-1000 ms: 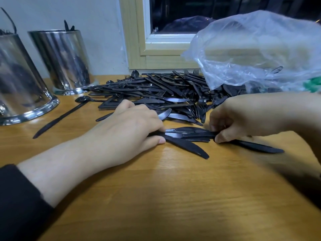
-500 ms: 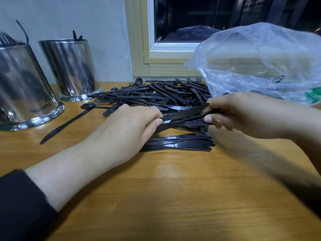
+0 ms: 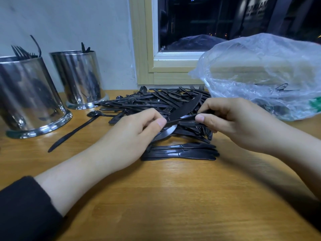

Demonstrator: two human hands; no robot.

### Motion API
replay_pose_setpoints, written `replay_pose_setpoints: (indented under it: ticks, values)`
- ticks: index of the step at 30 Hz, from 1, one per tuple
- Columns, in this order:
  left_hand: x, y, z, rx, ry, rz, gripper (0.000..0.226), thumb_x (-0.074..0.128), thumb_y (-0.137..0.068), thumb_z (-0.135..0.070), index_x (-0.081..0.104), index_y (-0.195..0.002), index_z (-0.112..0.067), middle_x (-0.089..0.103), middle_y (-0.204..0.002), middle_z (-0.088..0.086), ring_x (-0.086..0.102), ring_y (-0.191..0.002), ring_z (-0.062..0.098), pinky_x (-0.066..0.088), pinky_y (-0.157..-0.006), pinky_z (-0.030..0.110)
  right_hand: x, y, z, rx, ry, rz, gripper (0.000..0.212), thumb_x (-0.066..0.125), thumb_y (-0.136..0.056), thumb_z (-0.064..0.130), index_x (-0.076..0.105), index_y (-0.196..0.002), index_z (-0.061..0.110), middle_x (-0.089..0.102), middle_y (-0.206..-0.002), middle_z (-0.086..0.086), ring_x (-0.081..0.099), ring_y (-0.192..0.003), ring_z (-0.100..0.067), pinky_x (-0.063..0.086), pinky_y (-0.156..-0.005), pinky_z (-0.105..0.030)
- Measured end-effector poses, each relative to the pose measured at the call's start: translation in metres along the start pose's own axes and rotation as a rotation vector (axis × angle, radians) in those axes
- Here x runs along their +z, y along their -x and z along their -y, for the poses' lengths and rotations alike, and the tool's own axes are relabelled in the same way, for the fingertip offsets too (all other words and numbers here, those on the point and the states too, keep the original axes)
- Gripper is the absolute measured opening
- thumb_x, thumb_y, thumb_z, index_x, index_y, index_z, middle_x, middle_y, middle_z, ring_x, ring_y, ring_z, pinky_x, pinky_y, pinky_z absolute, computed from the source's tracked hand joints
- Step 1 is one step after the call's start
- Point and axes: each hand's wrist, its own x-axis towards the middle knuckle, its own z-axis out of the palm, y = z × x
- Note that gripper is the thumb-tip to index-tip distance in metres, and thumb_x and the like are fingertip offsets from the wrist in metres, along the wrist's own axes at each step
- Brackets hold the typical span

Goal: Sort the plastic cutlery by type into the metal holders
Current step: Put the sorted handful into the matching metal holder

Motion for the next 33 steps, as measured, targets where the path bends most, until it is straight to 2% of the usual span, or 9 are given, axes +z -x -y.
replay_pose_setpoints:
  ticks: [4,7,10,13,17,20,27,30,33]
  values:
    - [0.001,-0.002,-0.002,-0.034,0.063,-0.058,0.025,0.051,-0.097,-0.047,0.060,-0.082,-0.030,0.058,-0.064,-0.021,0.051,-0.057,-0.002,0.037,-0.057,0.011,0.003,0.000,0.003,0.010,-0.012,-0.033,0.030,0.050,-0.089,0.058,0.062,-0.085,0.032,0.061,-0.068,-0.002,0.053,-0.063,-0.023,0.043,-0.064,-0.035]
    - [-0.001,-0.008,0.003,-0.161,0.379,-0.234,0.037,0.054,-0.094,-0.058,0.062,-0.084,-0.023,0.045,-0.061,-0.010,0.038,-0.052,0.009,0.036,-0.055,0.029,0.003,-0.001,0.002,0.021,-0.045,-0.121,0.028,0.052,-0.096,0.048,0.062,-0.080,0.027,0.058,-0.064,-0.003,0.046,-0.054,-0.014,0.039,-0.056,-0.029]
    - [-0.005,-0.013,0.008,-0.284,0.741,-0.367,0.039,0.059,-0.095,-0.054,0.055,-0.078,-0.019,0.039,-0.062,-0.007,0.031,-0.051,0.012,0.029,-0.045,0.025,0.003,-0.002,0.005,0.075,-0.160,-0.245,0.035,0.052,-0.100,0.040,0.059,-0.073,0.019,0.050,-0.053,0.006,0.038,-0.047,-0.005,0.032,-0.048,-0.017]
    - [-0.001,-0.011,0.003,-0.220,0.978,-0.297,0.035,0.068,-0.089,-0.044,0.052,-0.081,-0.014,0.032,-0.066,-0.003,0.026,-0.055,0.013,0.026,-0.045,0.023,0.009,-0.005,0.011,0.100,-0.257,-0.307,0.040,0.052,-0.101,0.038,0.056,-0.067,0.017,0.047,-0.049,0.008,0.035,-0.044,-0.006,0.030,-0.046,-0.015]
    - [0.021,-0.013,-0.027,-0.166,1.195,-0.175,0.038,0.069,-0.087,-0.034,0.060,-0.103,0.000,0.033,-0.066,-0.003,0.029,-0.054,0.010,0.028,-0.048,0.022,0.026,-0.006,0.022,0.077,-0.306,-0.210,0.037,0.051,-0.099,0.039,0.061,-0.076,0.013,0.048,-0.053,0.004,0.037,-0.048,-0.011,0.031,-0.049,-0.023]
    - [0.028,-0.018,-0.041,-0.170,1.321,-0.212,0.024,0.060,-0.099,-0.030,0.067,-0.100,-0.007,0.035,-0.062,-0.004,0.032,-0.054,0.010,0.029,-0.049,0.023,0.032,-0.005,0.028,0.074,-0.364,-0.176,0.038,0.049,-0.100,0.040,0.060,-0.076,0.013,0.045,-0.054,0.002,0.035,-0.048,-0.010,0.030,-0.050,-0.023]
    - [0.005,-0.020,-0.025,-0.164,0.833,-0.481,0.033,0.054,-0.104,-0.039,0.067,-0.084,-0.016,0.049,-0.062,-0.003,0.048,-0.058,0.013,0.044,-0.060,0.031,0.020,-0.001,0.018,0.054,-0.153,-0.124,0.021,0.045,-0.095,0.042,0.066,-0.092,0.041,0.061,-0.069,-0.012,0.057,-0.064,-0.033,0.050,-0.066,-0.045]
    - [0.001,-0.019,-0.027,-0.155,0.537,-0.426,0.040,0.053,-0.103,-0.043,0.068,-0.080,-0.014,0.068,-0.069,0.000,0.061,-0.064,0.019,0.051,-0.066,0.034,0.022,-0.001,0.014,-0.040,-0.055,-0.105,0.016,0.055,-0.096,0.032,0.069,-0.096,0.039,0.063,-0.072,0.013,0.059,-0.066,-0.009,0.047,-0.064,-0.026]
    - [0.006,-0.015,-0.032,-0.131,0.365,-0.176,0.035,0.053,-0.104,-0.037,0.070,-0.084,-0.013,0.075,-0.075,0.001,0.071,-0.064,0.014,0.055,-0.066,0.026,0.025,-0.003,0.014,-0.146,0.036,-0.162,0.011,0.067,-0.092,0.019,0.073,-0.097,0.027,0.067,-0.081,0.019,0.061,-0.081,-0.002,0.042,-0.069,-0.012]
